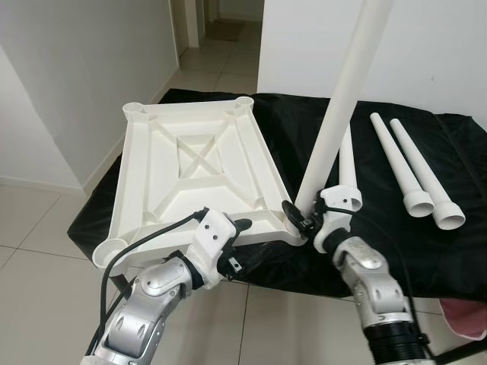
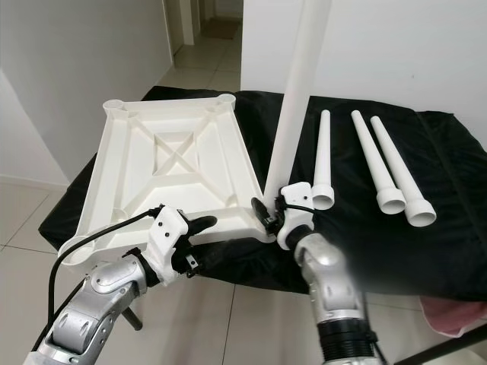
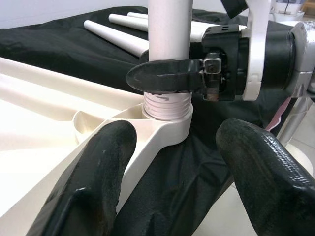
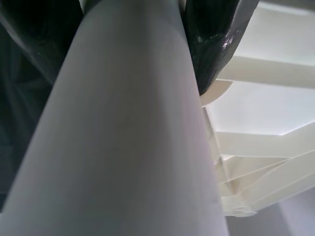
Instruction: Building children table
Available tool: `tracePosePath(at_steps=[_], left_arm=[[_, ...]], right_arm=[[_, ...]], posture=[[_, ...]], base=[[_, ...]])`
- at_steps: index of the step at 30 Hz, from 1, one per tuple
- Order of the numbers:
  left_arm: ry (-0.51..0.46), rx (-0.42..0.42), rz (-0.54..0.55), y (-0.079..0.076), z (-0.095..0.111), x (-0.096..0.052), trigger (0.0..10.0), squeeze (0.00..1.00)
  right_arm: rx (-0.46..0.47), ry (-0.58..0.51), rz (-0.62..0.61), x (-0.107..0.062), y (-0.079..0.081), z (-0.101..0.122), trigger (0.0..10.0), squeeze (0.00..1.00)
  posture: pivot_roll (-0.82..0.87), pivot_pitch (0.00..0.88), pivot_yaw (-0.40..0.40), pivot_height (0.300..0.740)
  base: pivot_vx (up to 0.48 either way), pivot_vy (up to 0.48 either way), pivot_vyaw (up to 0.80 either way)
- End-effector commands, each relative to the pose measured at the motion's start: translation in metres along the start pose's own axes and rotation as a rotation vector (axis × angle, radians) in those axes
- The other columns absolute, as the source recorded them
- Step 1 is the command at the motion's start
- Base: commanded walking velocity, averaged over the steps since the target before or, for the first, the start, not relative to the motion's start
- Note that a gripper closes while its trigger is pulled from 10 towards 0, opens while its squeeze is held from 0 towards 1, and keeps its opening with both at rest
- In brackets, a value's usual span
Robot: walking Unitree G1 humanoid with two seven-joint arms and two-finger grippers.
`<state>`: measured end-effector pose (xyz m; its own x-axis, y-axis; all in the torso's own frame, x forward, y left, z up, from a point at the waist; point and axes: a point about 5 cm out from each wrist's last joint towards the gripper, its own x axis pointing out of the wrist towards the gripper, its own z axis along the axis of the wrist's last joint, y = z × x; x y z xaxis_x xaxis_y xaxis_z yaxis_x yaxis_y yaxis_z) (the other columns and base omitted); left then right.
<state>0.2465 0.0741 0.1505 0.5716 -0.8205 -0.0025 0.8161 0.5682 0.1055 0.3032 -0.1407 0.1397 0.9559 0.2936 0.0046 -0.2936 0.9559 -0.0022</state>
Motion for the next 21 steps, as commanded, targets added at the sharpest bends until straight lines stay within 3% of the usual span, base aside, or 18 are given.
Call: tracePosePath(at_steps=[1,4,13,14,15,16,21], left_arm=[[0.012,0.001,0.018,0.000,-0.003,-0.001,10.0,0.00],[0.012,0.002,0.019,0.000,-0.003,-0.001,10.0,0.00],[0.015,0.001,0.025,0.000,-0.003,-0.002,10.0,0.00],[0.016,0.001,0.023,0.000,-0.003,-0.003,10.0,0.00],[0.016,0.001,0.023,0.000,-0.003,-0.003,10.0,0.00],[0.016,0.000,0.021,-0.001,-0.003,-0.003,10.0,0.00],[0.016,0.006,0.018,0.001,-0.002,-0.003,10.0,0.00]], right_arm=[[0.057,0.045,-0.127,-0.003,0.000,-0.009,10.0,0.00],[0.059,0.033,-0.231,-0.004,0.007,-0.007,10.0,0.00],[0.126,-0.007,-0.369,-0.004,0.017,-0.001,10.0,0.00],[0.131,-0.023,-0.373,-0.005,0.017,0.002,10.0,0.24],[0.131,-0.023,-0.373,-0.005,0.017,0.002,10.0,0.24],[0.133,-0.034,-0.372,-0.005,0.017,0.004,10.0,1.00],[0.100,-0.078,-0.362,-0.010,0.014,0.011,10.0,1.00]], posture=[[-0.05,0.029,0.030,0.740],[-0.05,0.030,0.028,0.740],[-0.04,0.034,0.034,0.740],[-0.04,0.035,0.037,0.740],[-0.04,0.035,0.037,0.740],[-0.04,0.035,0.037,0.740],[-0.04,0.041,0.036,0.740]], base=[[0.000,0.000,0.00],[0.000,0.000,0.00],[0.000,0.000,0.00],[0.000,0.000,0.00],[0.000,0.000,0.00],[0.000,0.000,0.00],[0.000,0.000,0.00]])
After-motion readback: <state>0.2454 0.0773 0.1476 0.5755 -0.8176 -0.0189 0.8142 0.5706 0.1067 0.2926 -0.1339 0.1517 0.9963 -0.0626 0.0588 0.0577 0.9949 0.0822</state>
